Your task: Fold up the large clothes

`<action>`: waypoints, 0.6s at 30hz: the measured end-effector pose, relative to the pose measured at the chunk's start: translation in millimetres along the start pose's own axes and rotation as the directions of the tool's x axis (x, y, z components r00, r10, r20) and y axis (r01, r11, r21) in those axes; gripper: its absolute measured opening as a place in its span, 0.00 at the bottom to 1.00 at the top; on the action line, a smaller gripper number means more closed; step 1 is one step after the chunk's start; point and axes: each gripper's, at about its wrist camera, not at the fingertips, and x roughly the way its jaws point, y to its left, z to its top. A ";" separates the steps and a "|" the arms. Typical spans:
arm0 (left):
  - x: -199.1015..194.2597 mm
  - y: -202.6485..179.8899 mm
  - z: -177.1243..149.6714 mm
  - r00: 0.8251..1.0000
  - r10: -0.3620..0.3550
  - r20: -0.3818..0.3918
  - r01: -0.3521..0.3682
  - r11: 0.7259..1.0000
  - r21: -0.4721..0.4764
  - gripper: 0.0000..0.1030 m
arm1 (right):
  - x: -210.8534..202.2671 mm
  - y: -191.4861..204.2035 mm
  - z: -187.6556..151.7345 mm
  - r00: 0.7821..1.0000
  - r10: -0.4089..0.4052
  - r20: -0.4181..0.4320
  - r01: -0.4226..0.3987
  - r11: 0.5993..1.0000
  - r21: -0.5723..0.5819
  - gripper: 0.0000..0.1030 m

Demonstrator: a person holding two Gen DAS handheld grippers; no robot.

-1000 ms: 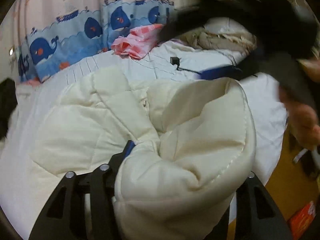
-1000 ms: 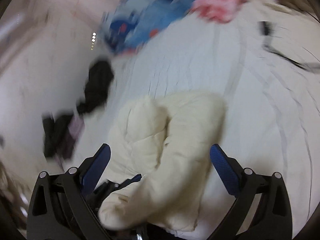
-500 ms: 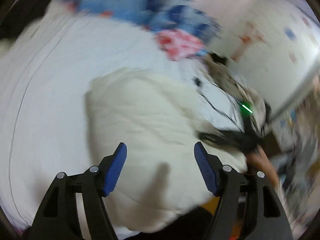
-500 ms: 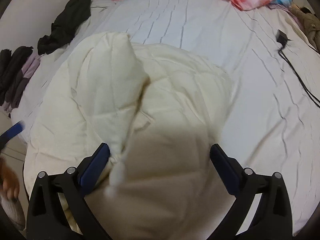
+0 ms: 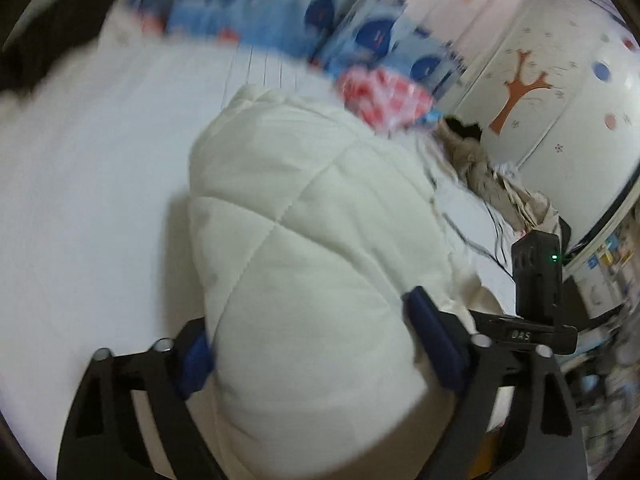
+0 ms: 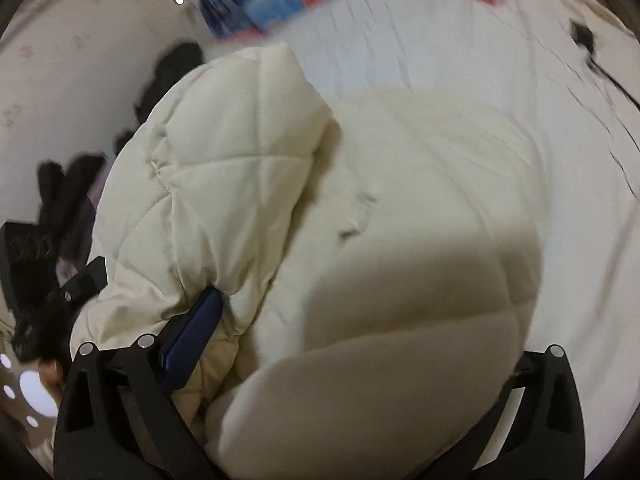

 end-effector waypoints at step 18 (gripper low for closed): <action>15.6 114.3 -9.2 0.938 0.346 0.034 -0.347 0.938 0.020 0.84 | 11.7 96.1 21.1 0.965 -0.172 0.196 0.198 0.972 -0.124 0.94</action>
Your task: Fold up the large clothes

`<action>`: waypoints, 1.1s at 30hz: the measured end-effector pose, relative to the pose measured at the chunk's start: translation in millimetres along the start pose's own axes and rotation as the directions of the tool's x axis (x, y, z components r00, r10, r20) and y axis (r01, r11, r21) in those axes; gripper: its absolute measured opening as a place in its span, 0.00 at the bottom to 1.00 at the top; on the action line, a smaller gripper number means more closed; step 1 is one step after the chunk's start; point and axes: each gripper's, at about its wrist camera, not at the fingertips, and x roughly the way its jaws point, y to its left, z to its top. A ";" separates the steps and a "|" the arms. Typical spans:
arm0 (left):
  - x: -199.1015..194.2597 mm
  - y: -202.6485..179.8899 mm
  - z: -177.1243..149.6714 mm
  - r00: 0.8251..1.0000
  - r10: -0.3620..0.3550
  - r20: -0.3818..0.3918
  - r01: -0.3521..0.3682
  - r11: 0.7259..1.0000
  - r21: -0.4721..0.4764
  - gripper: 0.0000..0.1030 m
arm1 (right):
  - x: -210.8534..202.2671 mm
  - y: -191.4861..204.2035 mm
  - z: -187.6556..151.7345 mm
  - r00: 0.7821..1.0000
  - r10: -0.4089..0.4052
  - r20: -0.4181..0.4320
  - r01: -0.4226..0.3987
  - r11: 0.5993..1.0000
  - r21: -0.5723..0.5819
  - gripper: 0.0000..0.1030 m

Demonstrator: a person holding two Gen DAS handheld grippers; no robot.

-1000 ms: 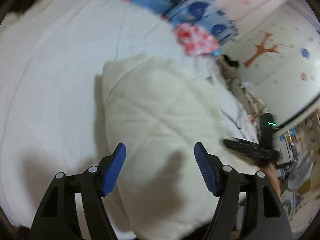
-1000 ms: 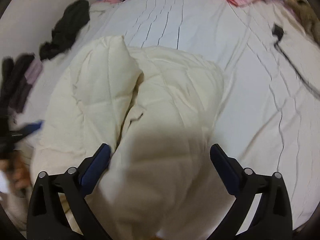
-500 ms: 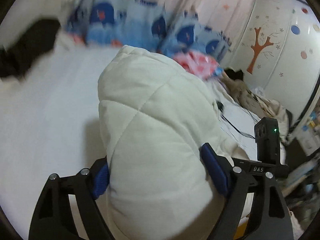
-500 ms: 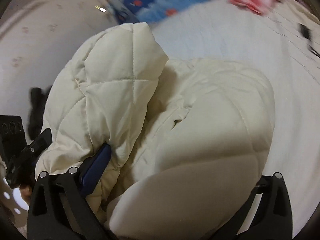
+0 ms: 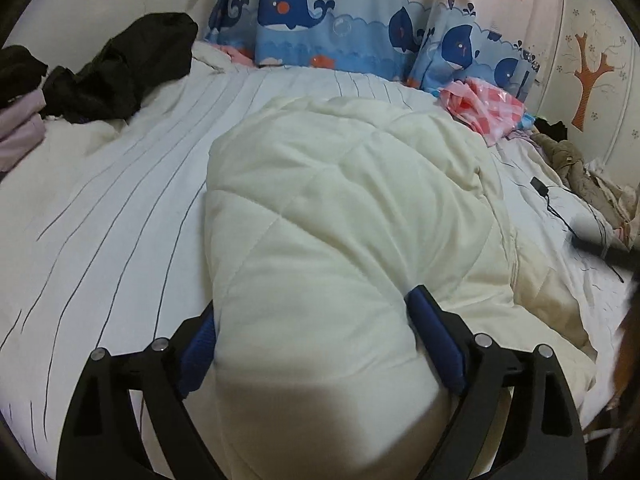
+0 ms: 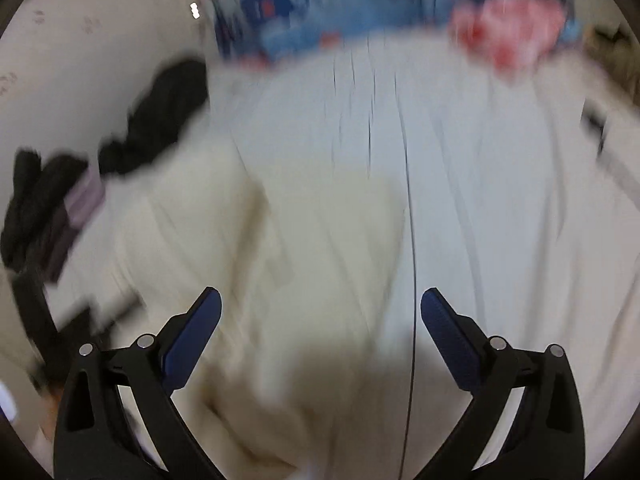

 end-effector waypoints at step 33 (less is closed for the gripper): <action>-23.5 -10.4 -10.9 0.993 0.060 0.098 -0.068 0.995 0.079 0.93 | 51.3 71.2 -25.7 0.986 -0.117 -0.118 0.097 0.982 -0.161 0.93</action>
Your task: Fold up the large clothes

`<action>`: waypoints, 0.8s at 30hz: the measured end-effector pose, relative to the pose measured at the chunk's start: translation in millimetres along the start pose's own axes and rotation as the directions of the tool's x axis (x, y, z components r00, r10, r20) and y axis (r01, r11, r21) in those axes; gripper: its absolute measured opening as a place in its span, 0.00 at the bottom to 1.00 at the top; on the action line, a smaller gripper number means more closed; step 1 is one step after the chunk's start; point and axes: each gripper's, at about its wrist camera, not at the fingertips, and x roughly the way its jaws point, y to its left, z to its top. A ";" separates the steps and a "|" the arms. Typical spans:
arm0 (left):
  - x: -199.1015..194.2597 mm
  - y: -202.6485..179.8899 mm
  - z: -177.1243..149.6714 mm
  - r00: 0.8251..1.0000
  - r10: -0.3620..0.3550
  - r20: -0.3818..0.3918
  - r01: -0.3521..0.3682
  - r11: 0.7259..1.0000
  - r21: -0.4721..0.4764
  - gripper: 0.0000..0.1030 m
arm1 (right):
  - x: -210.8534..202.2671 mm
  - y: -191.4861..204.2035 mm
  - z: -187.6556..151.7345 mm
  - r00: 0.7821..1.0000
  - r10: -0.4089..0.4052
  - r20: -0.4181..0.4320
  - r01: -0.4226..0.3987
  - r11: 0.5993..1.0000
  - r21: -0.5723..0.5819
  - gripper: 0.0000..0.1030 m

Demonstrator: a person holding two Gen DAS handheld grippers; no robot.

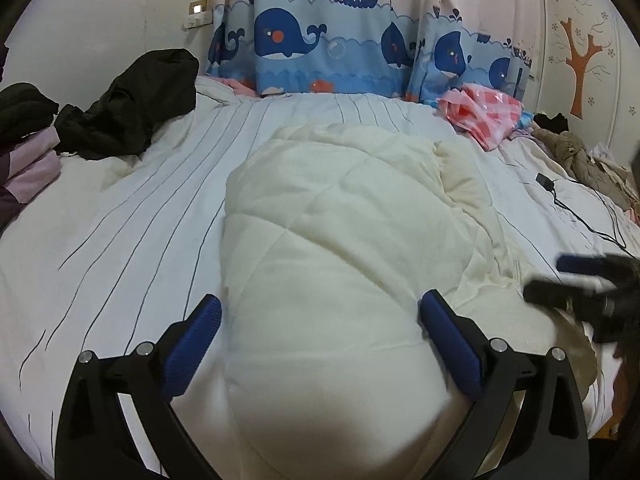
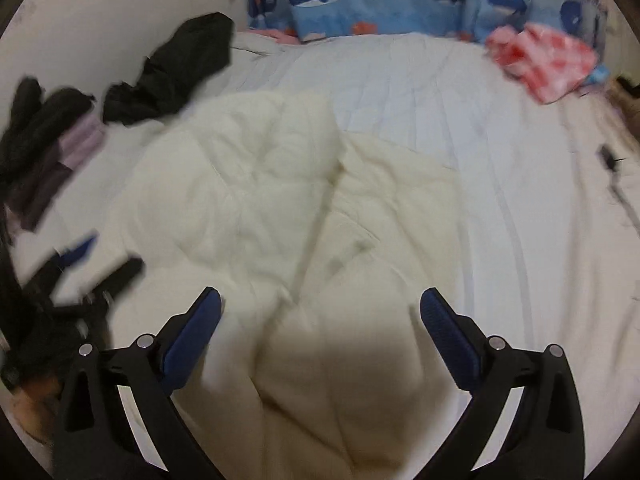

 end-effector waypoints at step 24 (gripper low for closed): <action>-136.9 2.9 -19.7 0.994 0.095 0.047 -0.090 0.991 -0.097 0.93 | -109.9 53.3 -80.2 0.995 0.015 0.099 -0.021 0.998 0.059 0.93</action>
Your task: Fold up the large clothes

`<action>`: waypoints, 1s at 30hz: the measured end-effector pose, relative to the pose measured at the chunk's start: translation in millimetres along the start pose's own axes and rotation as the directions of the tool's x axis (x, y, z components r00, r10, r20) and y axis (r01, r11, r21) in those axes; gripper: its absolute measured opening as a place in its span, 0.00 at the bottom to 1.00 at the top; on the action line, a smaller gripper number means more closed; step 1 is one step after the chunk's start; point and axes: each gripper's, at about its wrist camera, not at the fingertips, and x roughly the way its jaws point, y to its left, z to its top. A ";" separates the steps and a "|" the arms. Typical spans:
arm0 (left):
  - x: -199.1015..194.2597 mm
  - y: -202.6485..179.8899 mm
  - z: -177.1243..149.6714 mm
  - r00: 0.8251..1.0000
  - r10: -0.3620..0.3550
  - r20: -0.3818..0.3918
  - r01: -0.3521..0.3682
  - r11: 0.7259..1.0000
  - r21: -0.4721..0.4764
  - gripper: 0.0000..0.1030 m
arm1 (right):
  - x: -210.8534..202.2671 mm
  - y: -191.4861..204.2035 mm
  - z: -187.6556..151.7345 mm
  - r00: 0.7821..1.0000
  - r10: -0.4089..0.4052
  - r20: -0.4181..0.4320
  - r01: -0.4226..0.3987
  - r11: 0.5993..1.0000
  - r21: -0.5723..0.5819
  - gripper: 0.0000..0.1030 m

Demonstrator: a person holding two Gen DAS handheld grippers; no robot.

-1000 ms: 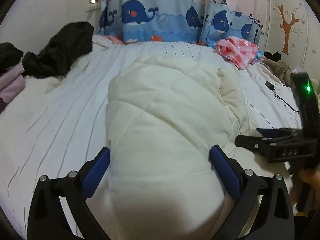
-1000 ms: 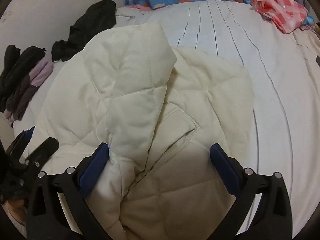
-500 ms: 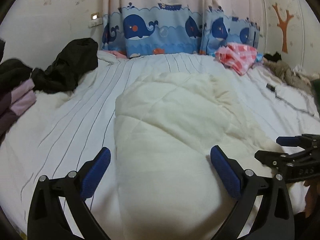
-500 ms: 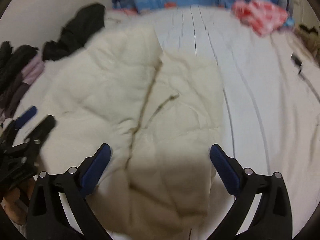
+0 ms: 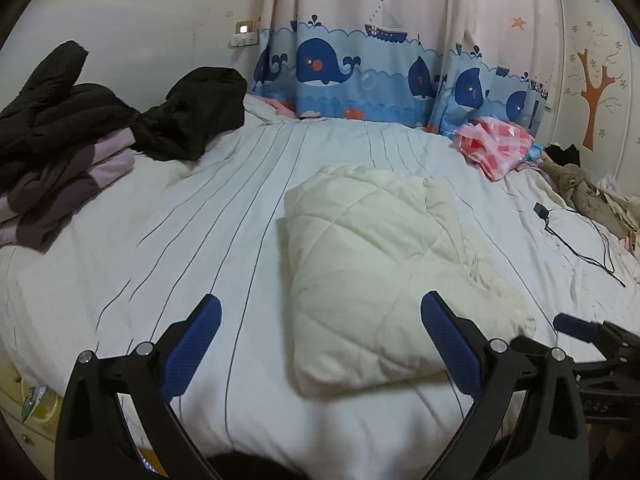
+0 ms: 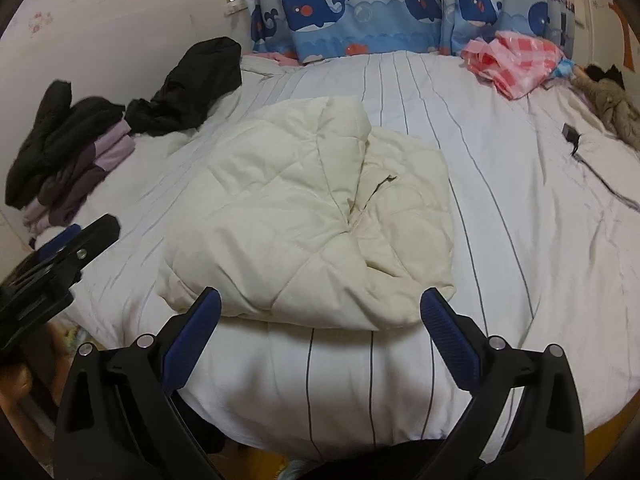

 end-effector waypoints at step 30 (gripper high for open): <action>-21.2 -0.9 -23.5 0.994 0.092 -0.053 -0.091 0.996 0.013 0.93 | -0.5 27.5 -5.8 0.999 -0.044 -0.014 0.043 0.997 -0.065 0.93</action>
